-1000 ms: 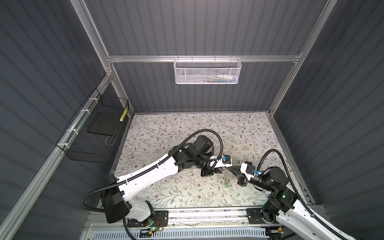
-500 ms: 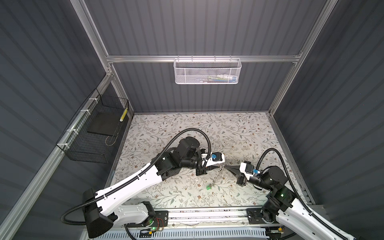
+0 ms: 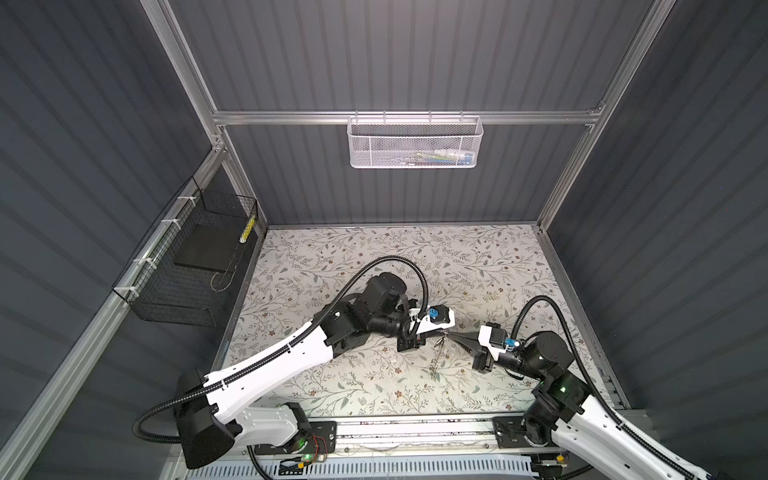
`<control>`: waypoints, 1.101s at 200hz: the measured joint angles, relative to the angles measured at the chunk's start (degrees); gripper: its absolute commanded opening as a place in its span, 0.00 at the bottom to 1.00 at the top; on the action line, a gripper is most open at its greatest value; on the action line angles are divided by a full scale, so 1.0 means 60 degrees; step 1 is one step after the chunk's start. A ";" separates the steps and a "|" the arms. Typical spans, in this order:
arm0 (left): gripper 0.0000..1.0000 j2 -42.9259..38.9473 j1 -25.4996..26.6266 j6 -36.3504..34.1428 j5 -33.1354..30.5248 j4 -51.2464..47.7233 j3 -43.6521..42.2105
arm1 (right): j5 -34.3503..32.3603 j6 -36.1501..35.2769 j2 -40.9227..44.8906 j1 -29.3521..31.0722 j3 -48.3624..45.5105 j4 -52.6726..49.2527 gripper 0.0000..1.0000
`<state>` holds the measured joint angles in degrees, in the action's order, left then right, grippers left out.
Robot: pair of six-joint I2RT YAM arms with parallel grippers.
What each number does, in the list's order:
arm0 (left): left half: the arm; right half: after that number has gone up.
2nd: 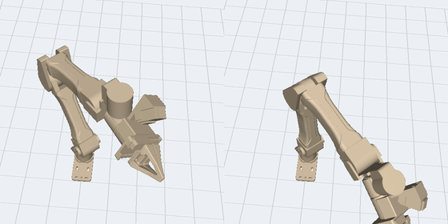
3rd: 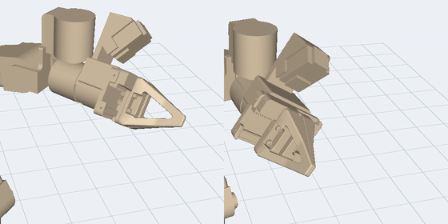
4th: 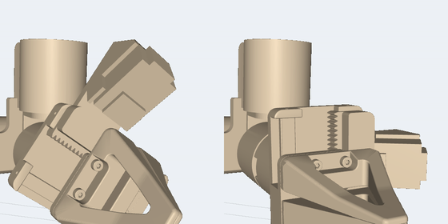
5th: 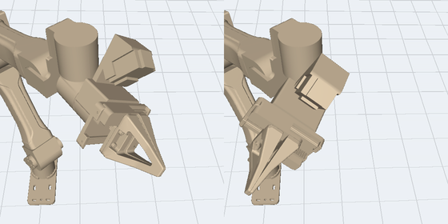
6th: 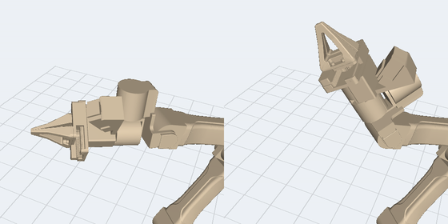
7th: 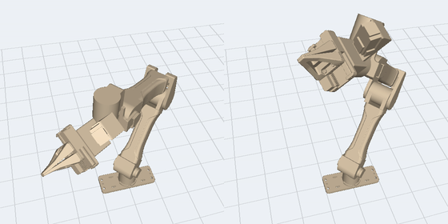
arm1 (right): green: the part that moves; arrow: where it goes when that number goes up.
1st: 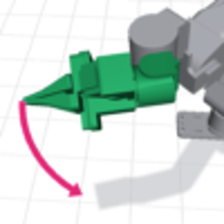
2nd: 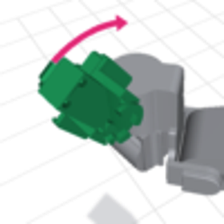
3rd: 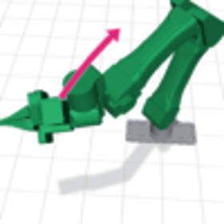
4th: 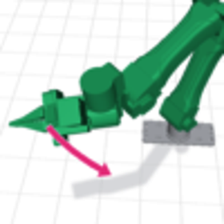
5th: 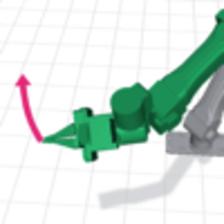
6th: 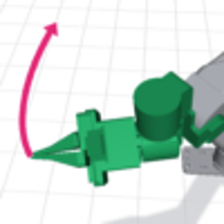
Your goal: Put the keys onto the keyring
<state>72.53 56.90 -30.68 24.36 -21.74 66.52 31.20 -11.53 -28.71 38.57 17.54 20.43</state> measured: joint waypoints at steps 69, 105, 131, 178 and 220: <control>0.00 0.0714 0.0000 -0.0255 -0.0630 -0.1362 0.1060 | -0.0820 -0.0127 0.0251 -0.0036 0.0153 -0.0488 0.46; 0.00 0.1683 0.0000 -0.0546 -0.1512 -0.3326 0.3308 | -0.1351 -0.0492 0.0273 -0.0036 0.0688 -0.1293 0.41; 0.00 0.2142 0.0007 -0.0637 -0.1814 -0.4470 0.4379 | -0.1508 -0.0608 0.0073 -0.0018 0.0769 -0.1464 0.37; 0.00 0.2841 0.0178 -0.0718 -0.2138 -0.5876 0.5093 | -0.1606 -0.0590 -0.0364 0.0025 0.0794 -0.1410 0.28; 0.00 0.2980 0.0306 -0.0725 -0.2138 -0.6237 0.5158 | -0.1545 -0.0317 -0.0674 0.0036 0.0794 -0.1009 0.22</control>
<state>90.41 58.74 -35.03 11.53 -59.16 97.47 21.93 -13.43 -32.75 38.79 22.31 14.37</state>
